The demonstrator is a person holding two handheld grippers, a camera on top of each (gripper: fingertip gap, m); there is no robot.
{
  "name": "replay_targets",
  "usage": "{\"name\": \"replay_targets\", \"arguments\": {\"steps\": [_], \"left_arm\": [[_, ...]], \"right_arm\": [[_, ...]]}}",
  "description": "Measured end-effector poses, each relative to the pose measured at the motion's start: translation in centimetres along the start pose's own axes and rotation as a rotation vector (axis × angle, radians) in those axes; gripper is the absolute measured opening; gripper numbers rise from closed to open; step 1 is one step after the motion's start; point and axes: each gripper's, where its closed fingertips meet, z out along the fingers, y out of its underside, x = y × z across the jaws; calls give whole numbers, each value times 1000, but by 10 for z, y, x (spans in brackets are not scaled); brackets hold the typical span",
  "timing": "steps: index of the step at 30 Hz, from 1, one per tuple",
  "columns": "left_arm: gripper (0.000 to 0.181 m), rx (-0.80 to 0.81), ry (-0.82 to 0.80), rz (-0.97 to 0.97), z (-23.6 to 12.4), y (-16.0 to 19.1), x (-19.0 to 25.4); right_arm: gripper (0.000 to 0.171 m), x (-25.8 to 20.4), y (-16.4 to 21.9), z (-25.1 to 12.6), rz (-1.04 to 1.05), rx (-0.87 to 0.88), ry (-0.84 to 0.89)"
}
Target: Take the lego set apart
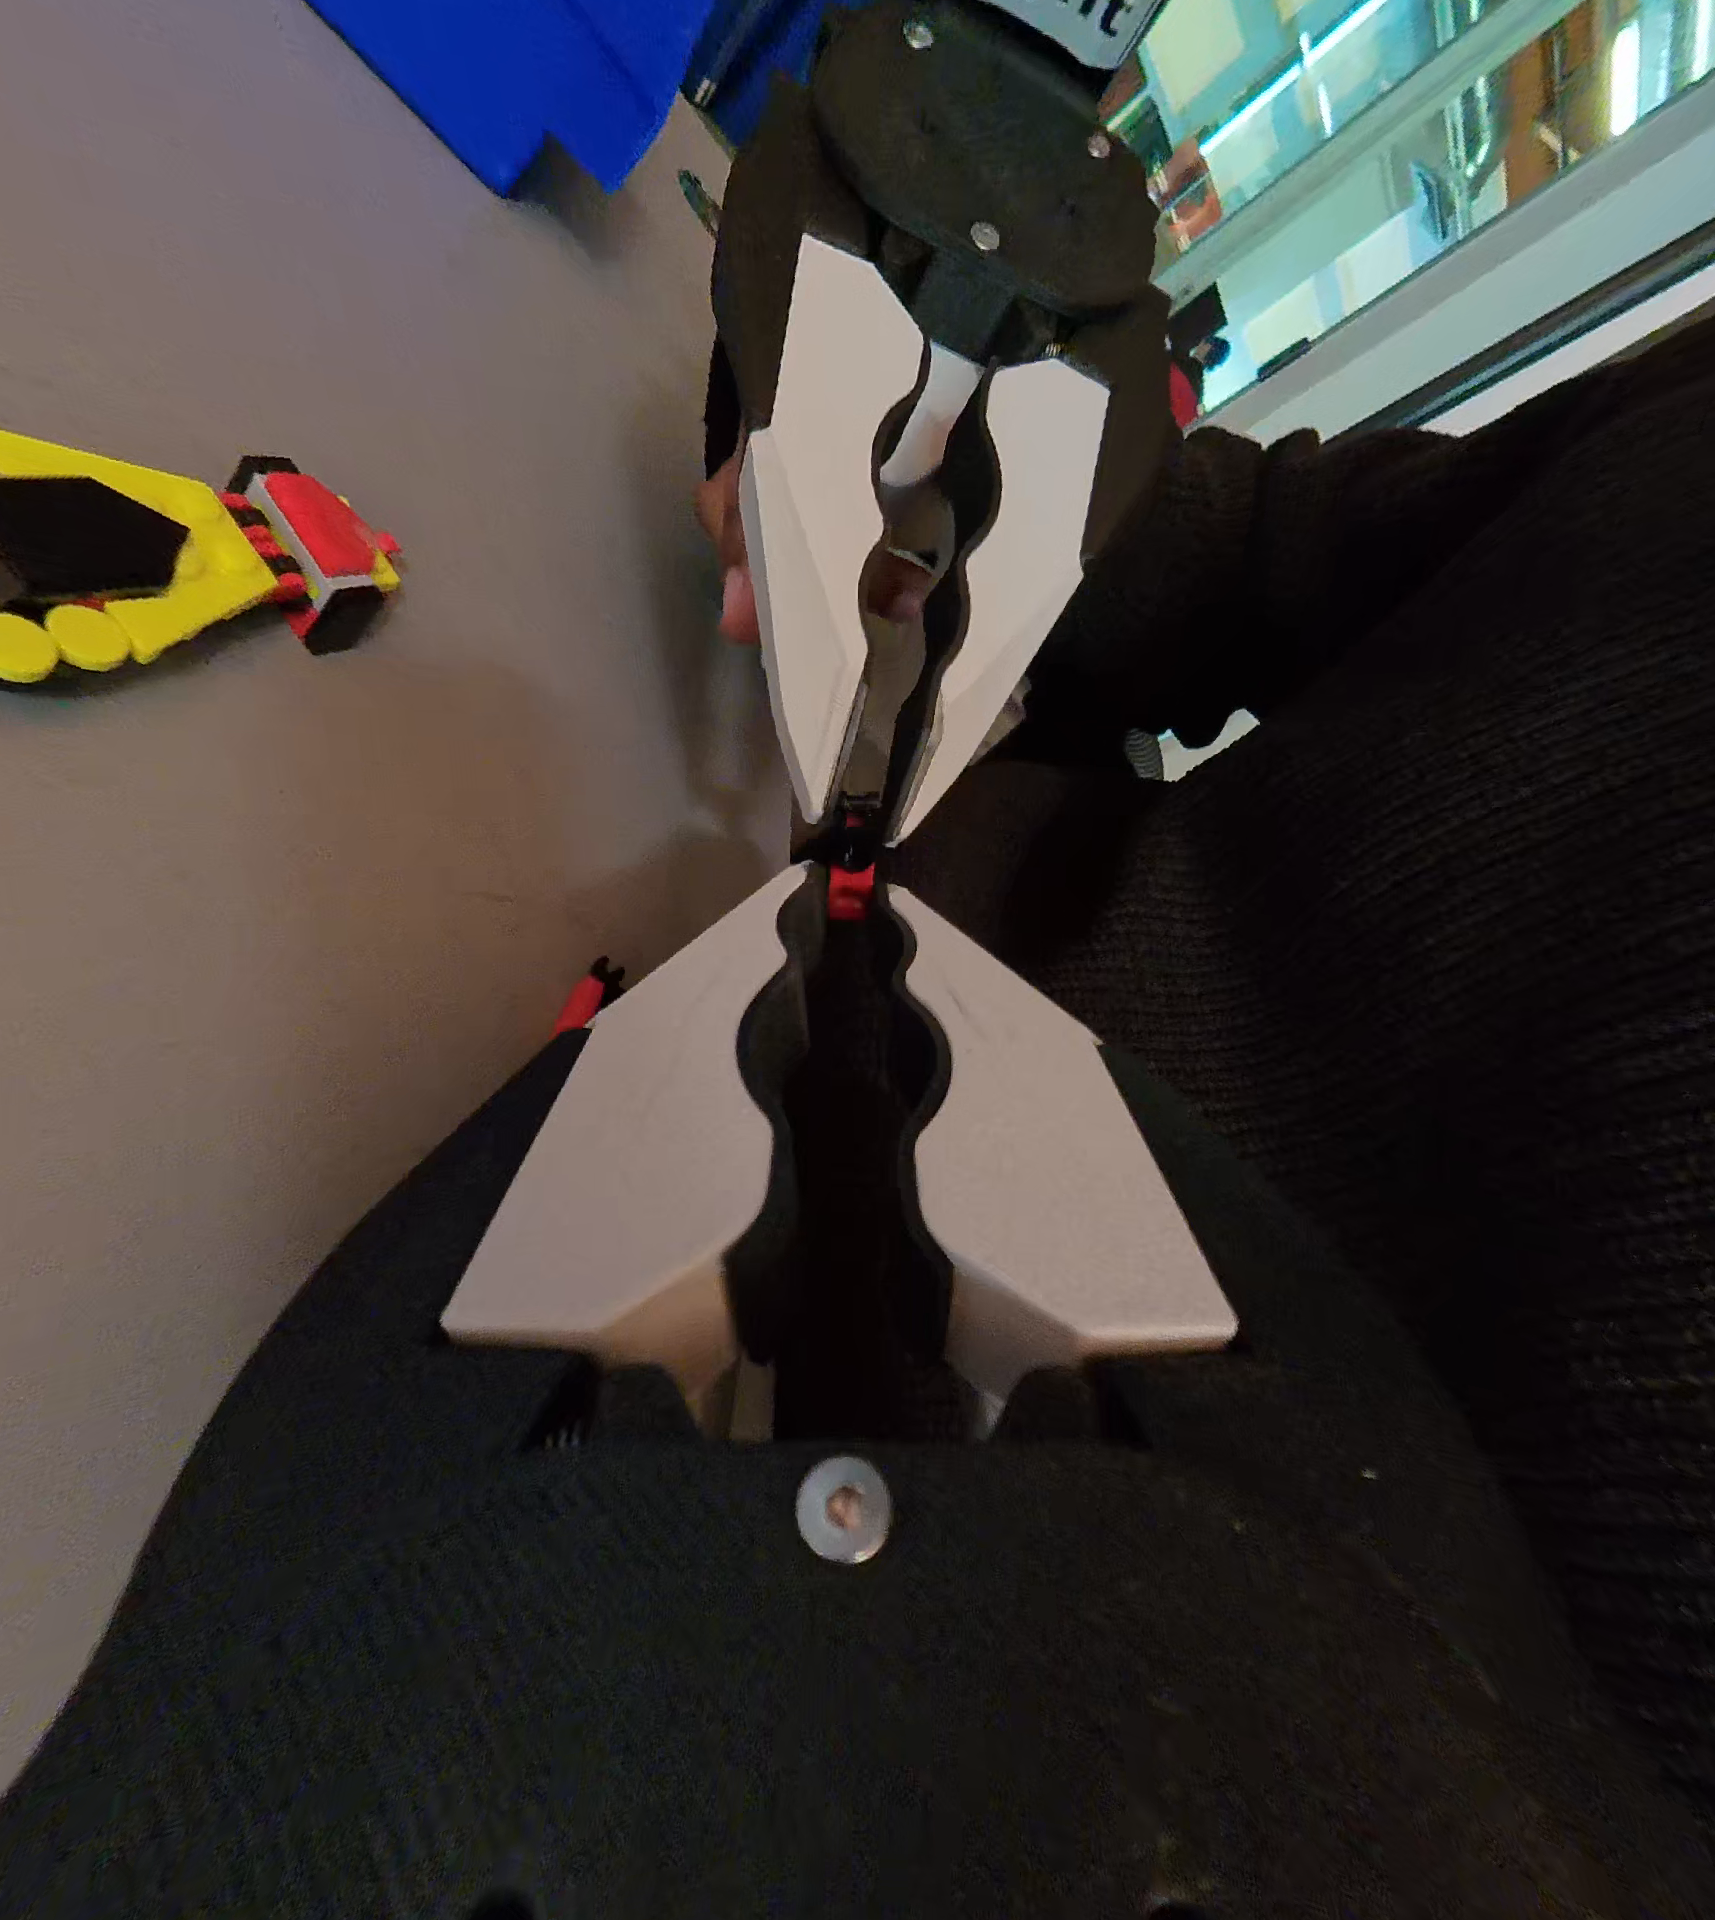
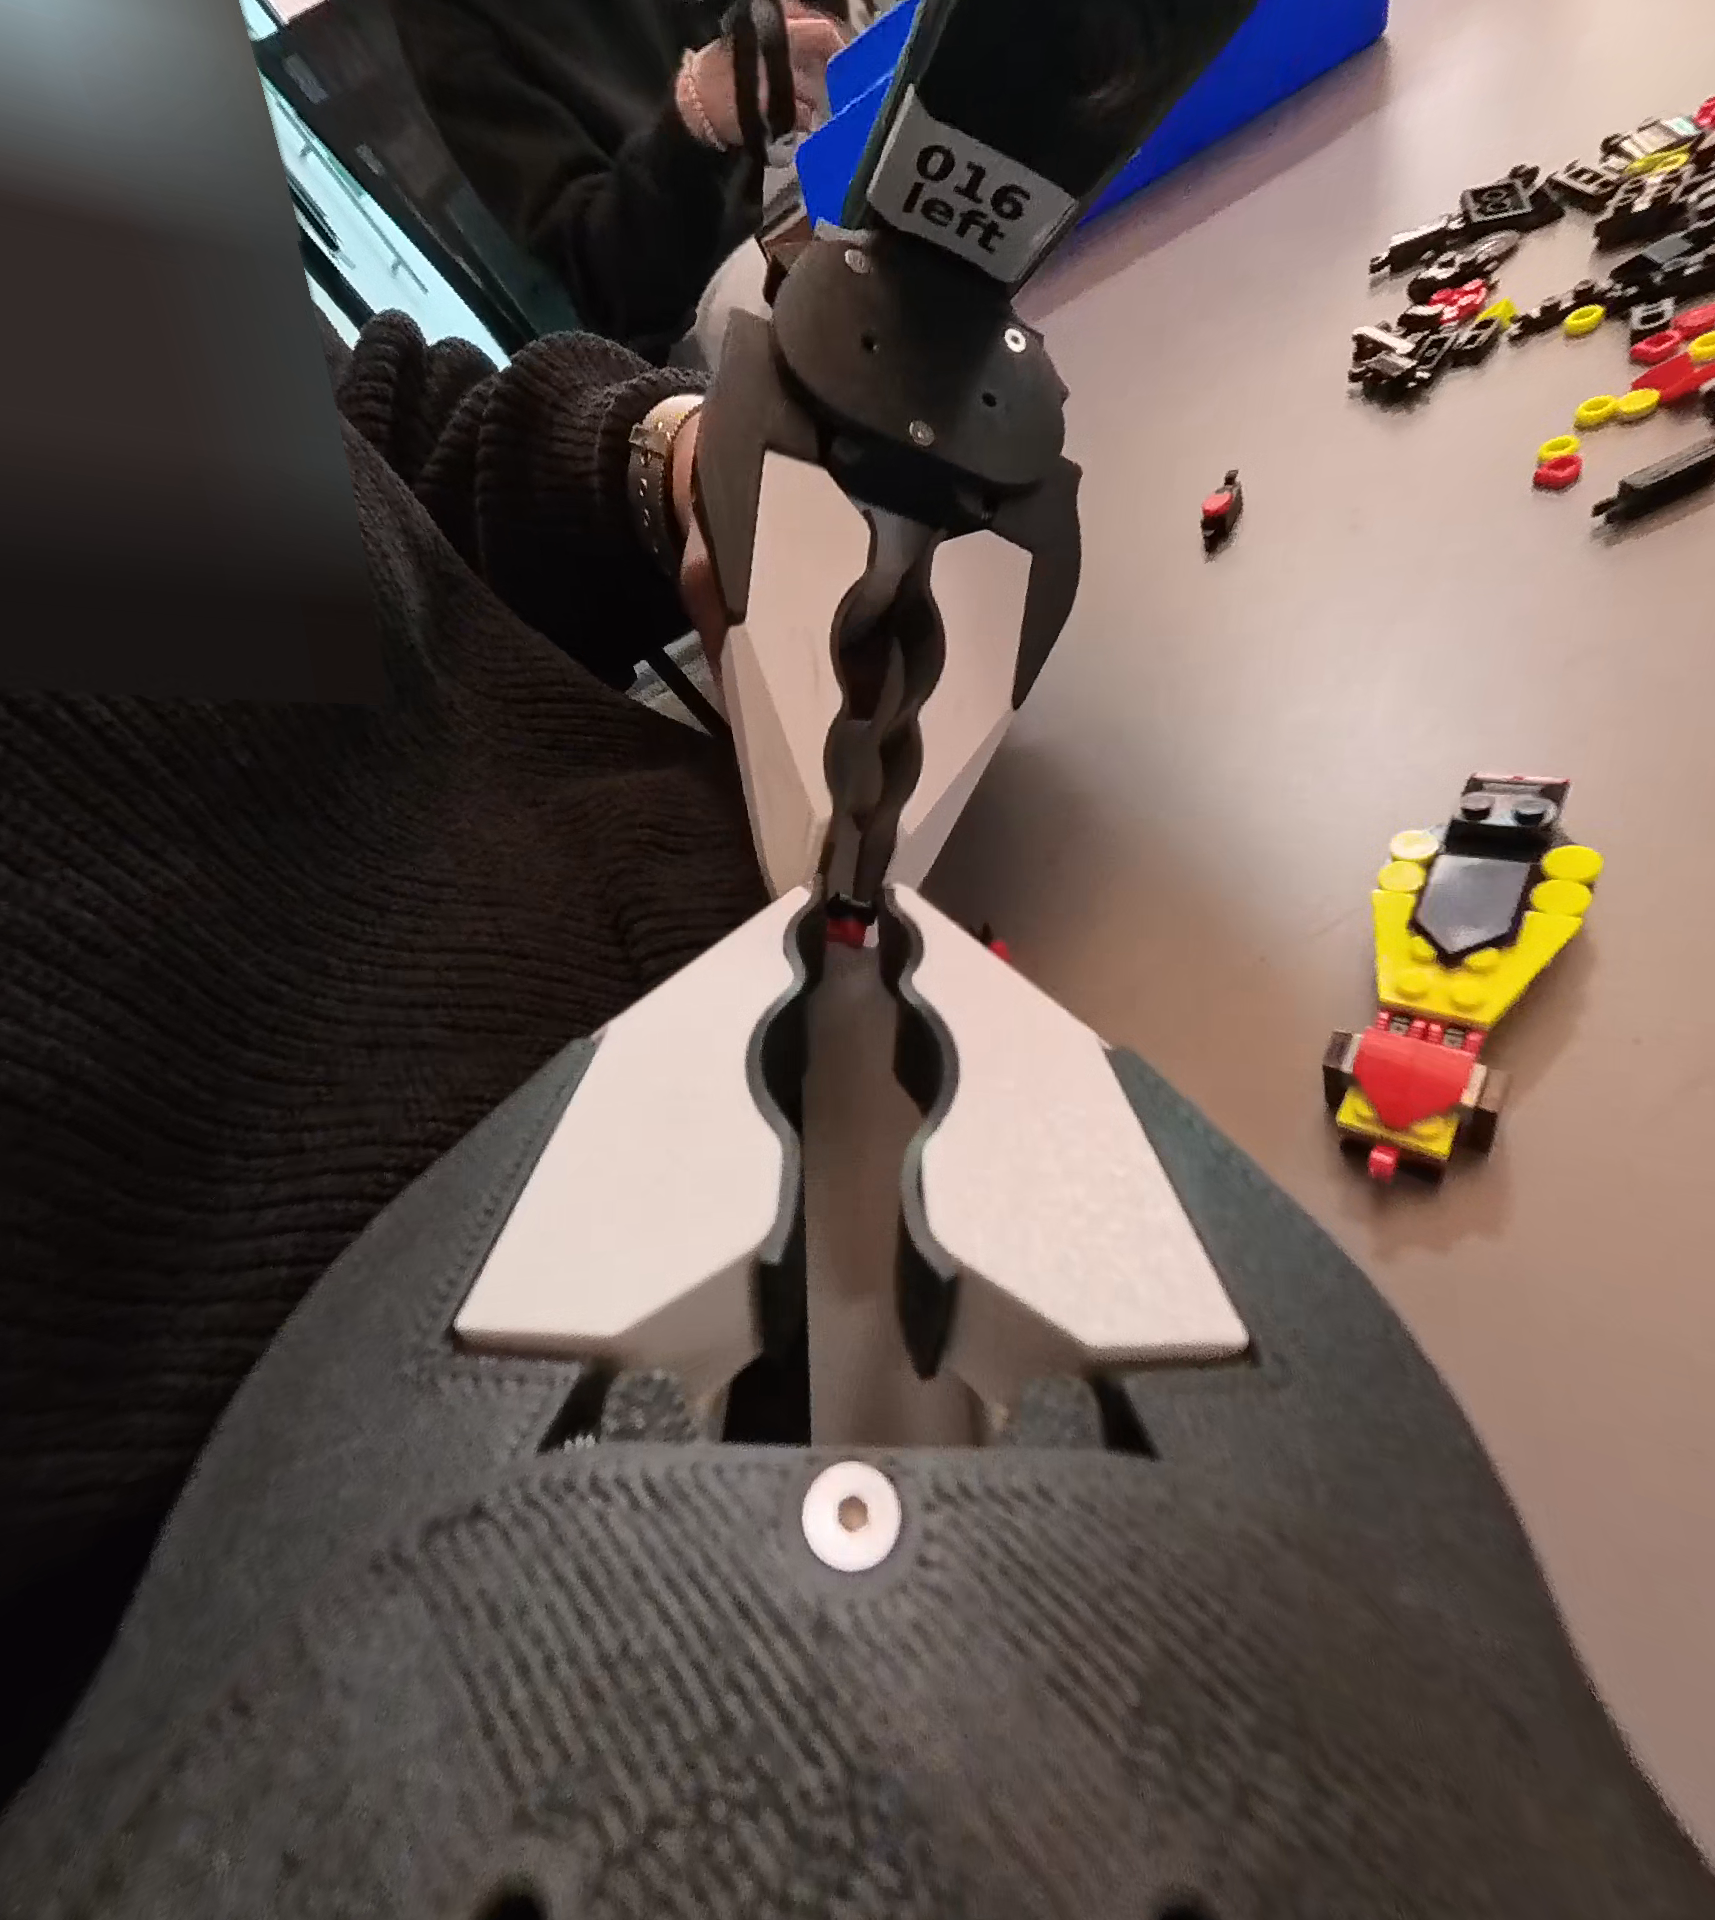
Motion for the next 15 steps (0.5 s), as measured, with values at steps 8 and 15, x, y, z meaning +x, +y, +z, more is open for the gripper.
{"name": "replay_targets", "arguments": {"steps": [8,15], "left_arm": [[5,75,20,-10,-10,-12,0],[5,33,15,36,-5,-6,3]], "right_arm": [[7,0,5,-3,96,-4,-48],[9,-9,18,4,109,-77,-97]]}}
